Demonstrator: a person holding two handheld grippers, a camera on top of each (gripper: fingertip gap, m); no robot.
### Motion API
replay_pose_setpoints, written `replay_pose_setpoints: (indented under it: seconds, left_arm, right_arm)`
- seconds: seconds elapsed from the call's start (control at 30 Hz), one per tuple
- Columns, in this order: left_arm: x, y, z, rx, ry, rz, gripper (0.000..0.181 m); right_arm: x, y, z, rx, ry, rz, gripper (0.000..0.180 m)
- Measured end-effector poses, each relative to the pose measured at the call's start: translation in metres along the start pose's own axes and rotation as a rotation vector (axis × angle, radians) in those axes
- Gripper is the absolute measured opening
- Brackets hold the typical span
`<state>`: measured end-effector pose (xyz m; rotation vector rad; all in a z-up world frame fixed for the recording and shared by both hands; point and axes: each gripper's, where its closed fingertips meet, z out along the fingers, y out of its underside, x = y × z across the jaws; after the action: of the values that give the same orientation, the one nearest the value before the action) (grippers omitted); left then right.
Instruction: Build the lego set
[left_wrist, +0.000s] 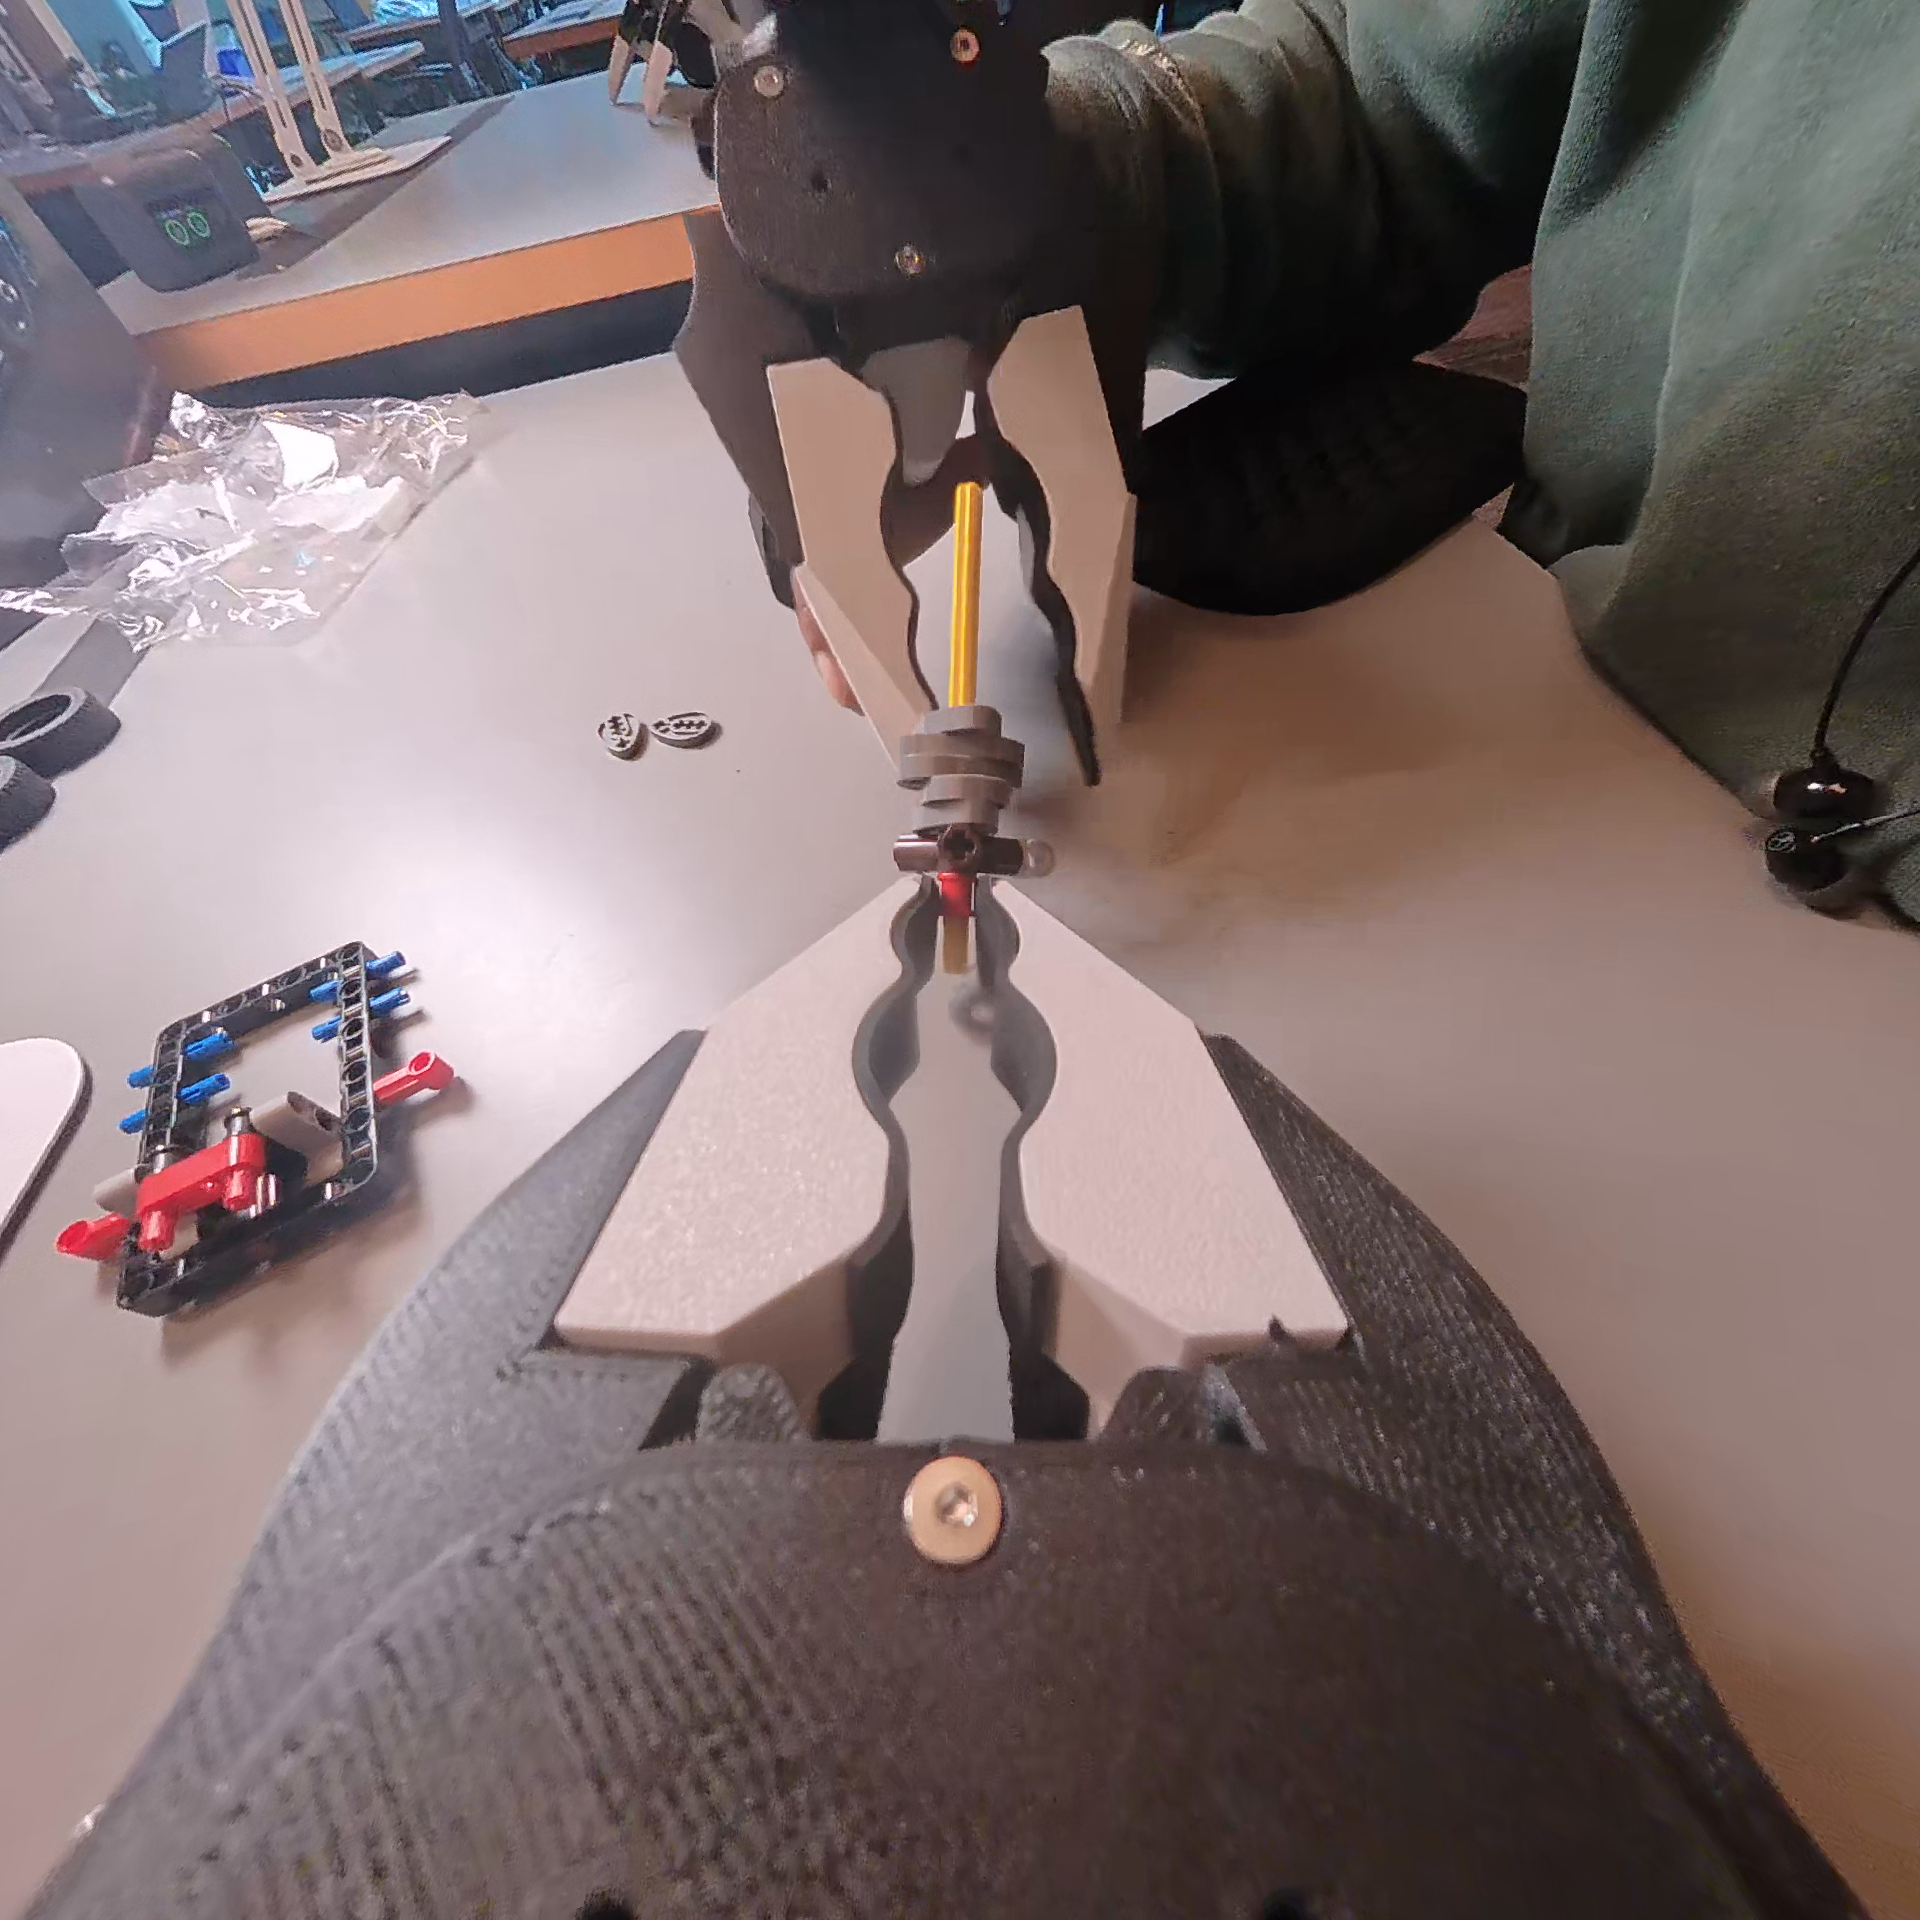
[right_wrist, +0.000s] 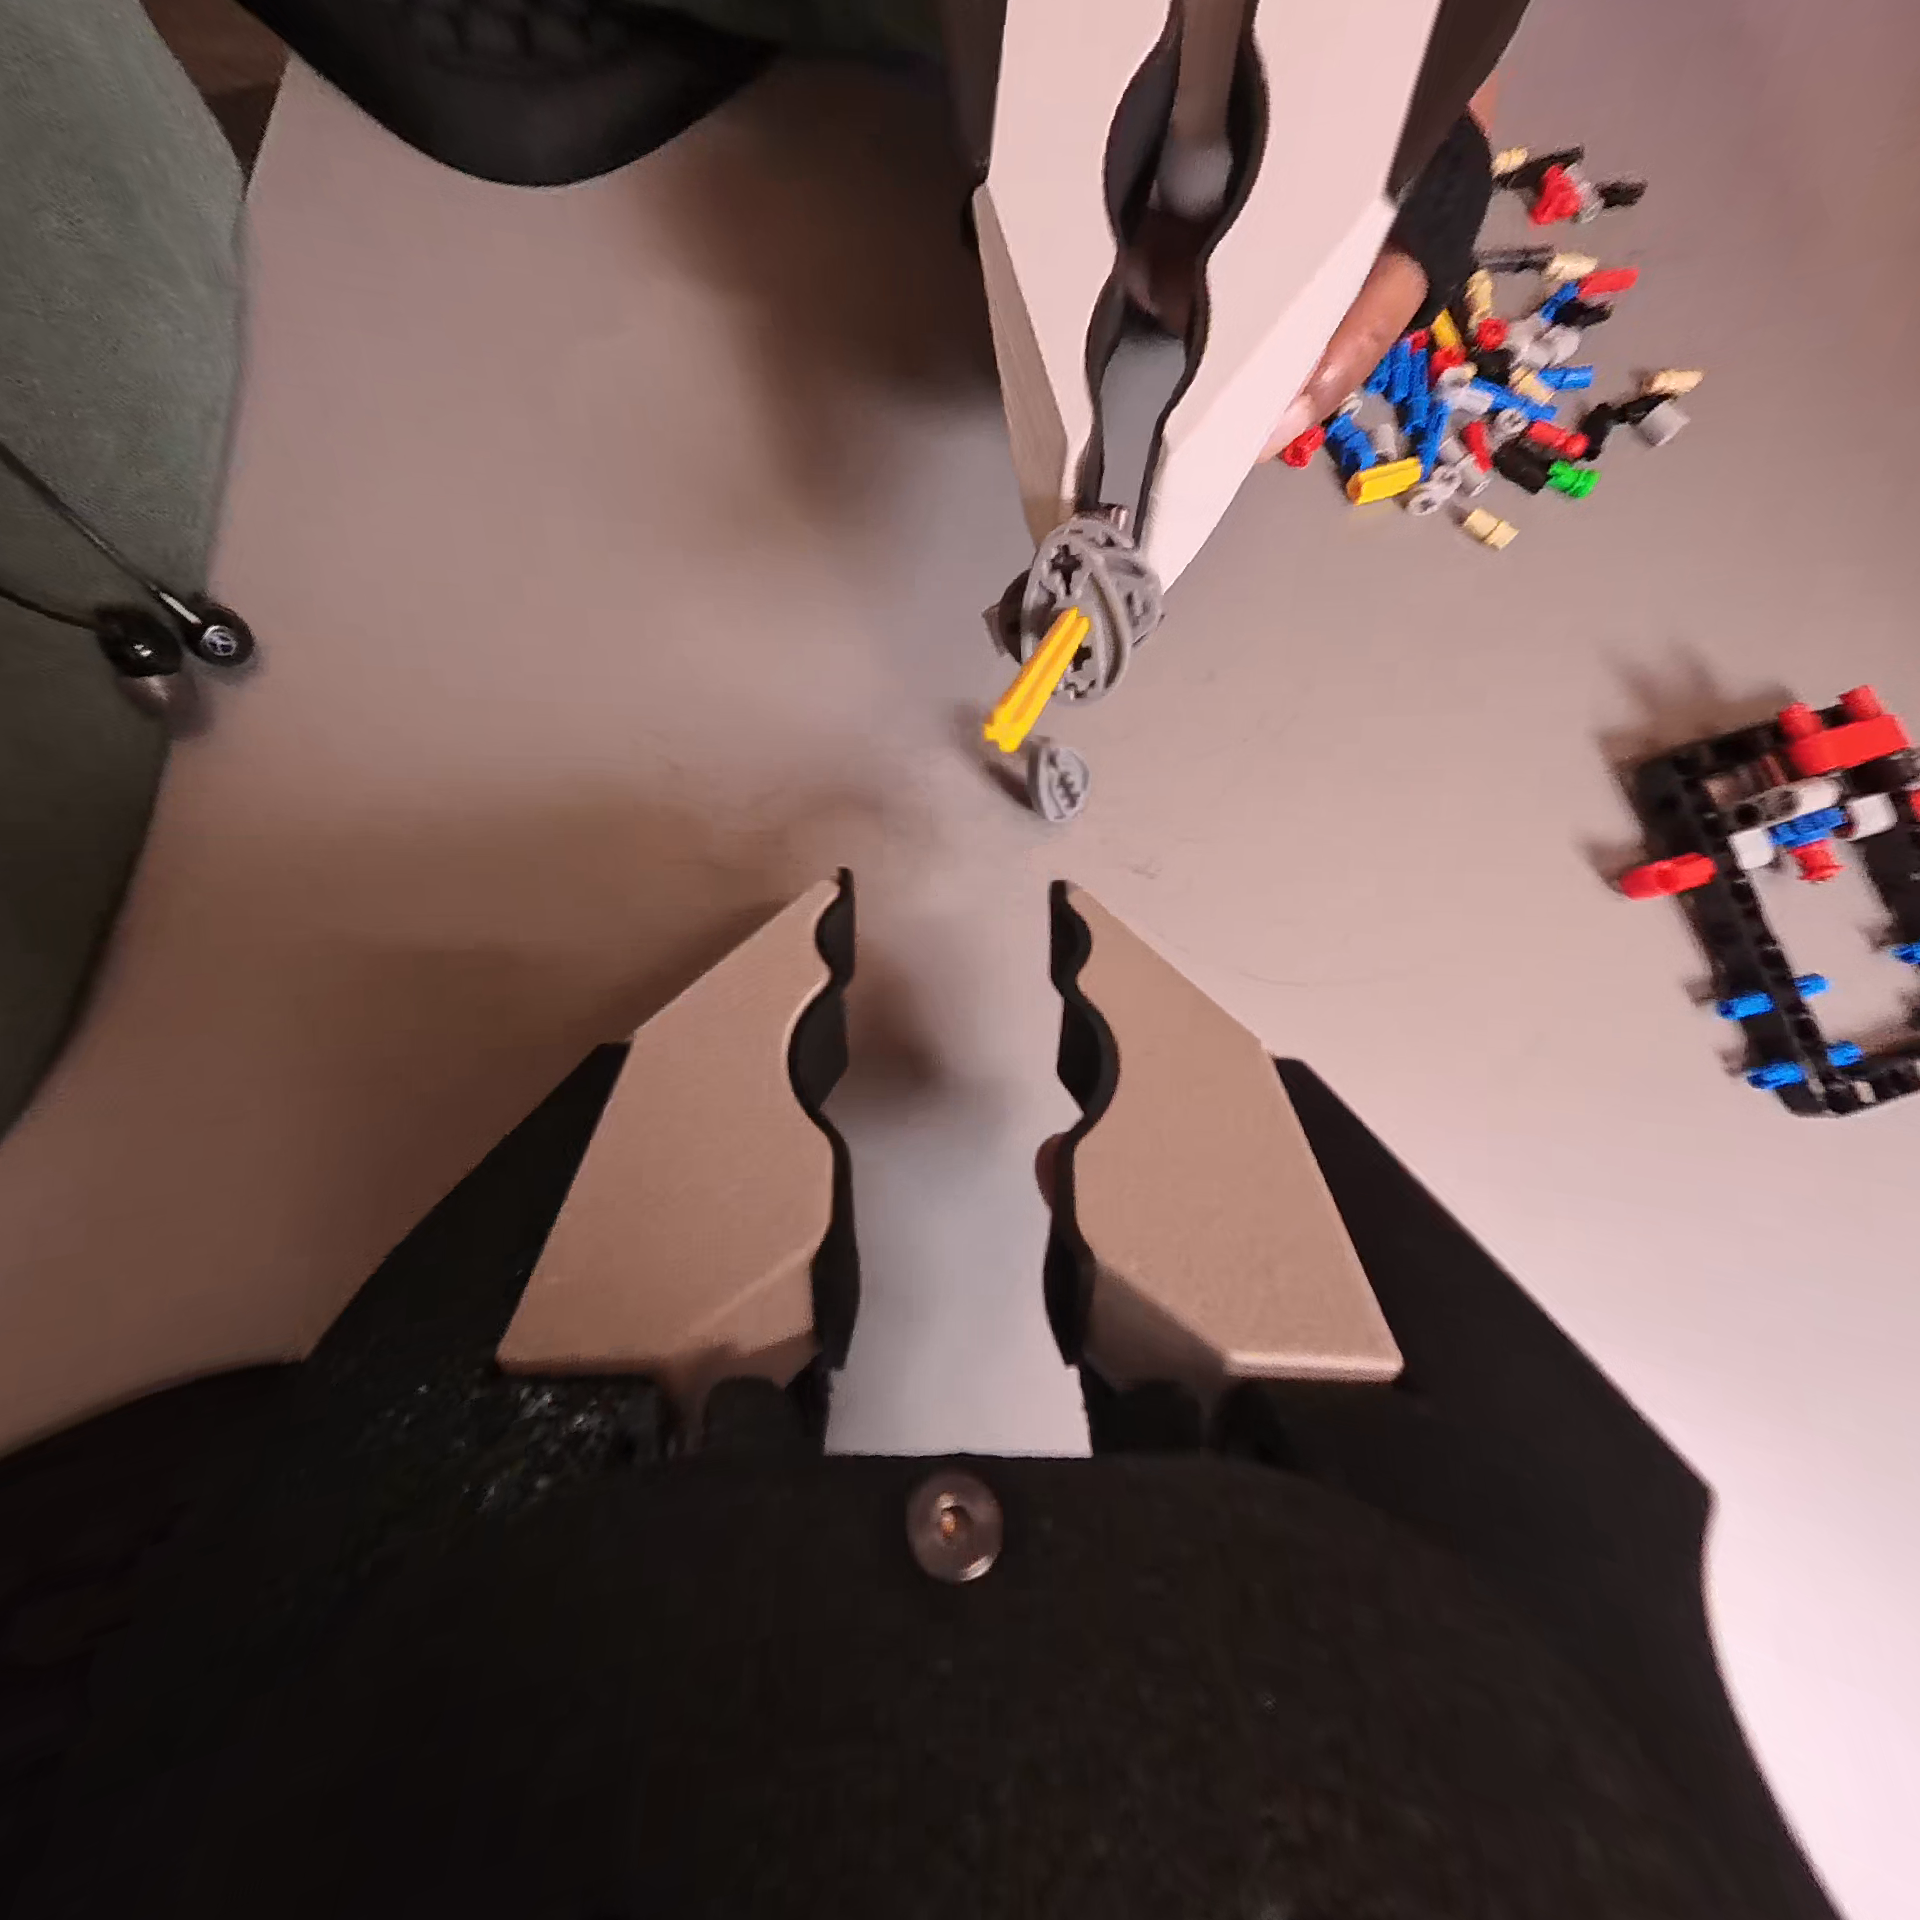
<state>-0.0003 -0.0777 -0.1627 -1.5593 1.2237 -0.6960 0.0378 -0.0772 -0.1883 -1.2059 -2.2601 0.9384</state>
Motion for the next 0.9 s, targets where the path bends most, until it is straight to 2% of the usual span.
replay_pose_setpoints:
  seconds: [0.23,0.53,0.77,0.87,0.9]
  left_arm:
    - [-0.008,-0.001,-0.006,0.016,-0.033,-0.024,0.005]
    - [-0.024,-0.010,-0.019,0.090,-0.096,-0.064,0.005]
    - [-0.028,-0.014,-0.022,0.114,-0.115,-0.070,0.005]
    - [-0.031,-0.017,-0.026,0.129,-0.133,-0.070,0.005]
    - [-0.032,-0.018,-0.027,0.136,-0.139,-0.070,0.005]
  right_arm:
    - [0.022,0.002,0.004,-0.008,0.124,0.018,0.000]
    - [0.026,-0.053,-0.022,0.312,0.194,-0.040,0.000]
    - [0.000,-0.082,-0.041,0.537,0.119,-0.114,0.000]
    - [-0.005,-0.083,-0.037,0.502,0.149,-0.179,0.000]
    - [-0.009,-0.083,-0.035,0.491,0.130,-0.187,0.013]
